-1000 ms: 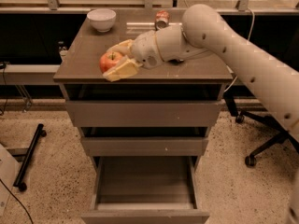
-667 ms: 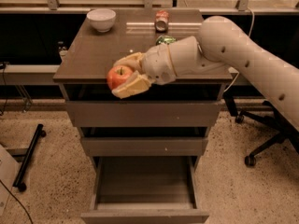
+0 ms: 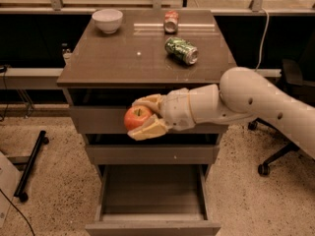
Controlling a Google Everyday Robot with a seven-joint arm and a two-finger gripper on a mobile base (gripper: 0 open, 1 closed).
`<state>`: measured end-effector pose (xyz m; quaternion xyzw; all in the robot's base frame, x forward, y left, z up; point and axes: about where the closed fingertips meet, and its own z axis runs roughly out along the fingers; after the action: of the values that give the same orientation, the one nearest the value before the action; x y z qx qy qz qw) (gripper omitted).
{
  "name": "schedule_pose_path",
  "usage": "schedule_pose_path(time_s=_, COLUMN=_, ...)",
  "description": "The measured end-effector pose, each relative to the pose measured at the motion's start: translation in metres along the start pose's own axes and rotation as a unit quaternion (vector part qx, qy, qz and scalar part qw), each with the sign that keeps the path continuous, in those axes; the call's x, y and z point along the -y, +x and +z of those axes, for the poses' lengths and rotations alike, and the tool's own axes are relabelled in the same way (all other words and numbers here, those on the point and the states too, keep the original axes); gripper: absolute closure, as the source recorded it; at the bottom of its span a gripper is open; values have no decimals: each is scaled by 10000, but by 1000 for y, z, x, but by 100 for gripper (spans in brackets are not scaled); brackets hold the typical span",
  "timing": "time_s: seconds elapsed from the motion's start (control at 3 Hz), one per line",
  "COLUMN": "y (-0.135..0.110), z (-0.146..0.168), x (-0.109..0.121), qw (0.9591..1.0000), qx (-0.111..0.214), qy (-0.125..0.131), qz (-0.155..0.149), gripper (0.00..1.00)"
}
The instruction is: Place apple into bottom drawer
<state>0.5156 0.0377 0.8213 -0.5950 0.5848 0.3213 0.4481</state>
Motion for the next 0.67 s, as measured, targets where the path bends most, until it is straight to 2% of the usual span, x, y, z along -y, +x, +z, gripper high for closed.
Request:
schedule_pose_path(time_s=0.33, y=44, z=11, x=-5, qw=9982, qx=85, qy=494, qz=330, gripper=100)
schedule_pose_path(time_s=0.67, y=91, z=21, x=2, qw=9936, qx=108, qy=867, qz=719, gripper=100)
